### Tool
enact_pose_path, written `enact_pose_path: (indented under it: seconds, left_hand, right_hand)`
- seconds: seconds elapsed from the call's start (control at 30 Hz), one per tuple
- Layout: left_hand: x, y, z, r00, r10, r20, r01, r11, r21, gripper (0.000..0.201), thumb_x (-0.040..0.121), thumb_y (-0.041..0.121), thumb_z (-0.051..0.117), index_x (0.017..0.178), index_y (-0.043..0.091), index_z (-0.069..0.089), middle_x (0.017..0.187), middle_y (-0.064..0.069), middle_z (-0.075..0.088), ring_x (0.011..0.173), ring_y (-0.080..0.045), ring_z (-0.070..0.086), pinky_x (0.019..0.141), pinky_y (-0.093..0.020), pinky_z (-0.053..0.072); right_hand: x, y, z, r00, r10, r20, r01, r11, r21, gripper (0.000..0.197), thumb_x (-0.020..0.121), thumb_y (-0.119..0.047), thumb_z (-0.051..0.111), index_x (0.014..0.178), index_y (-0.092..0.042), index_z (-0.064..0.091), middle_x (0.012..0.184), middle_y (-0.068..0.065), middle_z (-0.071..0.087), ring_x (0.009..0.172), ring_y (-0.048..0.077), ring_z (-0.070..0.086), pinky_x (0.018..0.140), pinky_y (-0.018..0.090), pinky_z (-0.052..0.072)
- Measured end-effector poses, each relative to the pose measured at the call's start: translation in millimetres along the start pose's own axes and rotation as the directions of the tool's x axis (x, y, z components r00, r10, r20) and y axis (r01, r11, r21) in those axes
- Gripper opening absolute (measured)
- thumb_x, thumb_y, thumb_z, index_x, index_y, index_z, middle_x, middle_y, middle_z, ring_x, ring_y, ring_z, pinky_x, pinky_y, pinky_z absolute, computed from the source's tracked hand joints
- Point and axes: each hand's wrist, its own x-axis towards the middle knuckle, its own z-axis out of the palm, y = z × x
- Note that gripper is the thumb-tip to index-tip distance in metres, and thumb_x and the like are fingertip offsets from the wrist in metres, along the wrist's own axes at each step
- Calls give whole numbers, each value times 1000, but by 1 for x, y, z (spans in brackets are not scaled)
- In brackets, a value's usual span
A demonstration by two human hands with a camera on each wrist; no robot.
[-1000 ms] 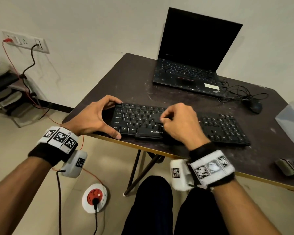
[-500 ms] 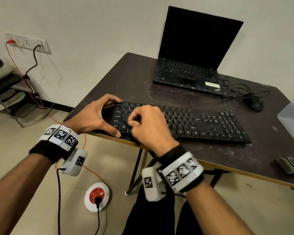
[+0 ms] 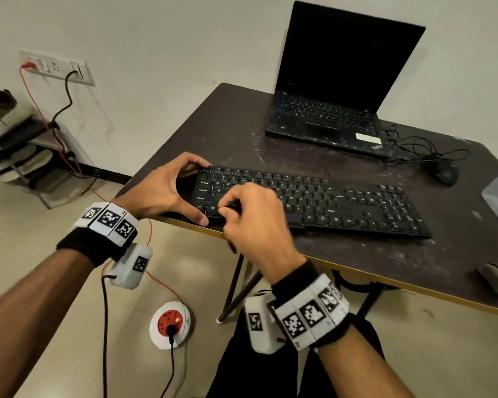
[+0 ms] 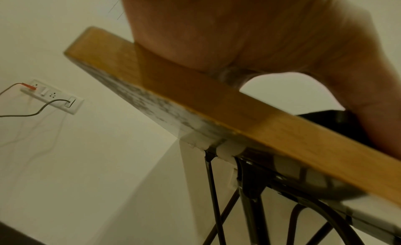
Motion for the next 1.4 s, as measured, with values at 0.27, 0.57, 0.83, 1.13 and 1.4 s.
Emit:
enact_pose_path:
  seconds: [0.27, 0.57, 0.83, 1.13, 1.4]
  left_hand:
    - [2, 0, 2, 1000, 16, 1, -16, 1000, 16, 107, 36, 46, 103, 131, 35, 54, 135, 12, 66, 131, -7, 58, 119, -48, 40]
    - [3, -5, -3, 1000, 22, 22, -22, 1000, -8, 111, 36, 44, 104, 134, 32, 54, 137, 10, 65, 131, -9, 59, 118, -49, 41]
    - [1, 0, -2, 1000, 7, 21, -7, 1000, -5, 111, 35, 47, 104, 133, 33, 54, 138, 10, 64, 132, -9, 58, 118, -52, 40]
    - [1, -1, -2, 1000, 3, 15, -3, 1000, -7, 113, 34, 45, 104, 134, 33, 55, 138, 10, 65, 133, -9, 58, 119, -52, 39]
    - [2, -3, -2, 1000, 10, 3, -10, 1000, -4, 111, 32, 43, 103, 132, 32, 56, 135, 12, 66, 129, -7, 60, 117, -48, 41]
  right_hand:
    - [-9, 22, -30, 994, 84, -68, -81, 996, 41, 11, 98, -16, 75, 96, -25, 80, 104, -13, 72, 96, 1, 60, 95, 21, 50]
    - [-14, 51, -52, 977, 167, -135, -181, 978, -100, 12, 96, -16, 76, 94, -28, 76, 109, -6, 72, 101, 10, 64, 94, 26, 49]
    - [-13, 42, -31, 995, 81, -58, -84, 996, -36, 17, 97, -18, 76, 86, -31, 73, 106, -13, 68, 101, 7, 61, 90, 22, 43]
    - [-8, 44, -30, 996, 47, -75, -48, 999, -10, 18, 96, -13, 75, 85, -26, 74, 102, -14, 66, 98, 4, 59, 87, 18, 43]
    - [3, 77, -86, 956, 250, -154, -273, 950, -153, 19, 92, -8, 72, 83, -24, 72, 91, -4, 71, 100, 20, 70, 88, 26, 49]
